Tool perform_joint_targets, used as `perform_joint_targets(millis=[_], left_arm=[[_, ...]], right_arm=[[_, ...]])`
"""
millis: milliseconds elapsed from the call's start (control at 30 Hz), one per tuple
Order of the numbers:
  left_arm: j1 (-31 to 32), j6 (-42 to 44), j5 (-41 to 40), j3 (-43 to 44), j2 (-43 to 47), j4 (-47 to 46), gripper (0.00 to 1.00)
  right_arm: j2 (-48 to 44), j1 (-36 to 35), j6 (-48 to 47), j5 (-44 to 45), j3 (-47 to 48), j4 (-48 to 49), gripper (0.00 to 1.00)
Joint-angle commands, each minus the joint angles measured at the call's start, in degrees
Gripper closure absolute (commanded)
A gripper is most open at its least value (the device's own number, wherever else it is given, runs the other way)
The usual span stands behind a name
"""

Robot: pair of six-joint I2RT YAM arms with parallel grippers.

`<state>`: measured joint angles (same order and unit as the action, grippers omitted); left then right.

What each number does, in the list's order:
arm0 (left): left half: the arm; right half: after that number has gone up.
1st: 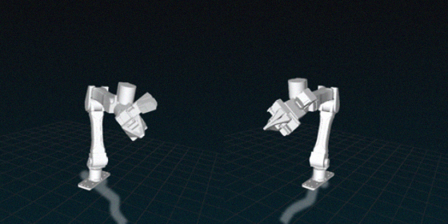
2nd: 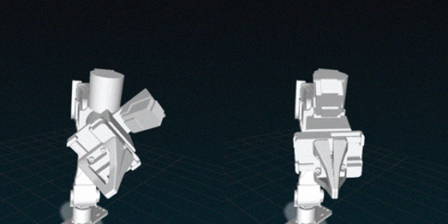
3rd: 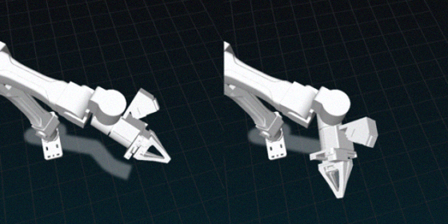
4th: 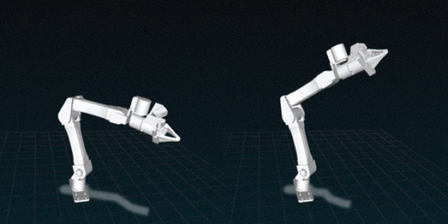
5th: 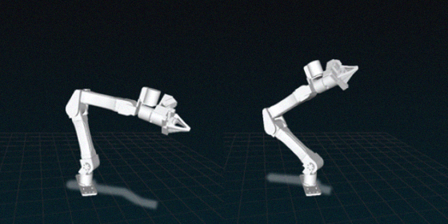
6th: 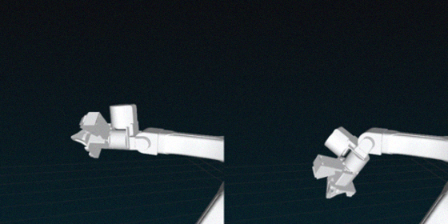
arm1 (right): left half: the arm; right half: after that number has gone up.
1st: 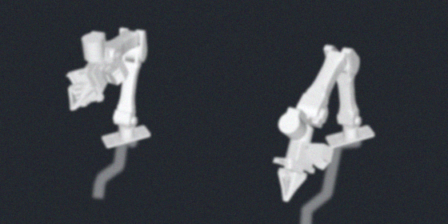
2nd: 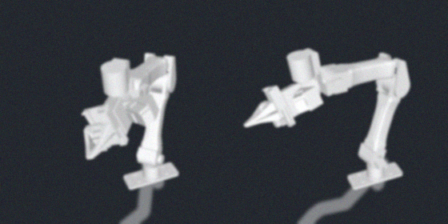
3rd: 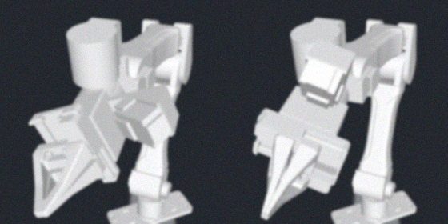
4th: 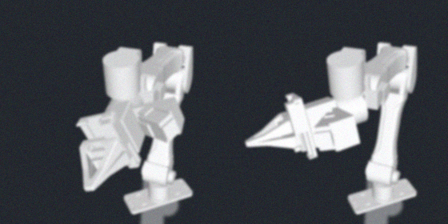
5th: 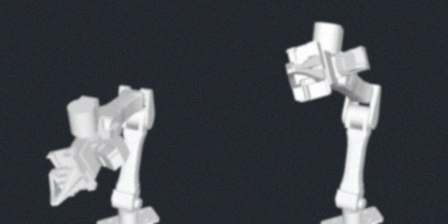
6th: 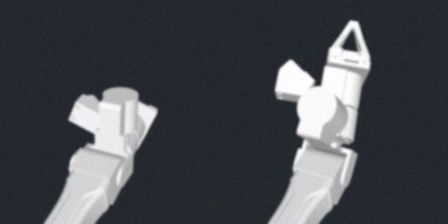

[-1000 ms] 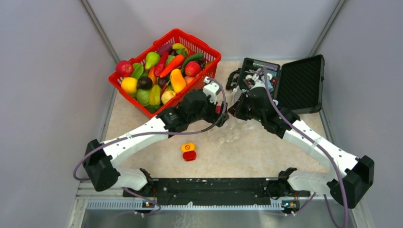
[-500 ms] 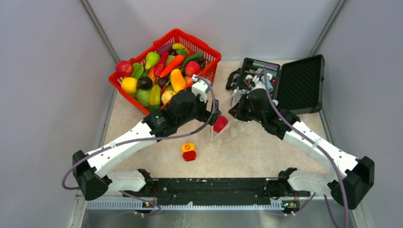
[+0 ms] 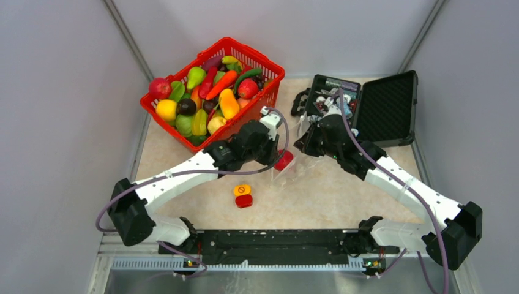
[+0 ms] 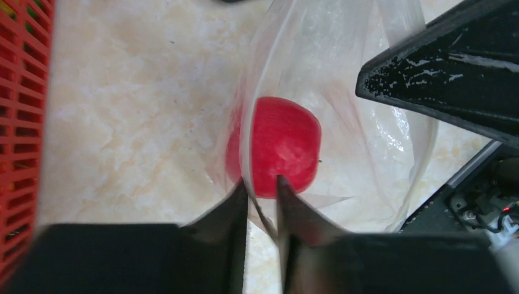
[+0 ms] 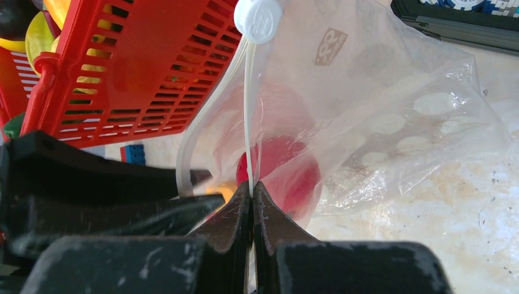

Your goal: Place the food in the zip-top bag and seal the zipper

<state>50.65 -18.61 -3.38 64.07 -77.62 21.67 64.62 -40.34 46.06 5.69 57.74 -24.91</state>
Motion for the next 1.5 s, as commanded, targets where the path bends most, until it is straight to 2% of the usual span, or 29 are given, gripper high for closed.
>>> perform_joint_targets(millis=[0, 33, 200, 267, 467, 567, 667, 767, 833, 900, 967, 1067, 1233, 1433, 1467], left_arm=[[-0.11, -0.02, 2.09, 1.38, -1.01, -0.3, 0.91], [-0.12, 0.49, 2.74, 2.64, -0.91, 0.14, 0.99], [-0.2, 4.03, 10.91, 14.68, 1.65, 7.39, 1.0], [-0.2, 4.64, 11.94, 17.52, 3.51, 8.23, 1.0], [-0.64, 3.26, 18.98, 20.11, 2.3, 9.89, 1.0], [-0.64, -0.35, 20.57, 16.88, 2.57, 4.84, 1.0], [-0.64, -3.44, 22.61, 14.01, 1.9, -0.61, 1.0], [-0.64, -5.15, 30.79, 14.13, -1.38, -4.46, 1.0], [-0.69, -5.45, 28.55, 13.61, -3.17, -4.79, 1.0], [-1.11, -6.12, 25.23, 12.43, -4.59, -5.13, 1.0], [-1.17, -6.31, 29.89, 14.09, -5.68, -3.15, 1.0], [-1.21, -7.72, 30.89, 10.41, -6.48, -6.02, 1.0], [-2.34, -7.57, 22.41, 7.37, -9.98, -2.59, 1.0], [-3.32, -7.25, 23.57, 8.56, -9.34, -2.44, 1.0], [-3.38, -7.11, 23.0, 8.88, -9.0, -2.39, 0.98]], right_arm=[[-1.38, 0.13, -2.54, 1.28, 1.42, 0.72, 1.0], [-1.48, 0.12, -3.84, 1.74, 2.37, -0.04, 1.0], [-1.83, 0.16, -16.22, 3.05, 10.89, -8.9, 1.0], [-4.15, 0.12, -21.97, 2.5, 11.25, -10.2, 1.0], [-11.76, 0.15, -23.62, 6.11, 10.44, -9.59, 1.0], [-11.58, 0.25, -21.56, 13.0, 15.2, -16.47, 1.0], [-9.52, 0.15, -23.75, 9.05, 20.31, -21.66, 1.0], [-11.76, 0.19, -24.06, 4.26, 18.06, -17.79, 1.0], [-11.5, 0.18, -25.71, 2.06, 15.36, -15.15, 0.99], [-6.46, 0.2, -23.43, 7.72, 18.21, -21.06, 1.0], [-2.68, 0.18, -20.99, 9.83, 20.45, -25.54, 1.0], [-3.16, 0.19, -22.26, 1.69, 15.09, -18.42, 1.0], [1.66, 0.19, -20.57, 6.99, 13.64, -18.77, 1.0], [4.39, 0.25, -20.67, 2.81, 12.99, -13.93, 1.0], [4.55, 0.24, -20.6, 2.91, 13.02, -13.62, 1.0]])
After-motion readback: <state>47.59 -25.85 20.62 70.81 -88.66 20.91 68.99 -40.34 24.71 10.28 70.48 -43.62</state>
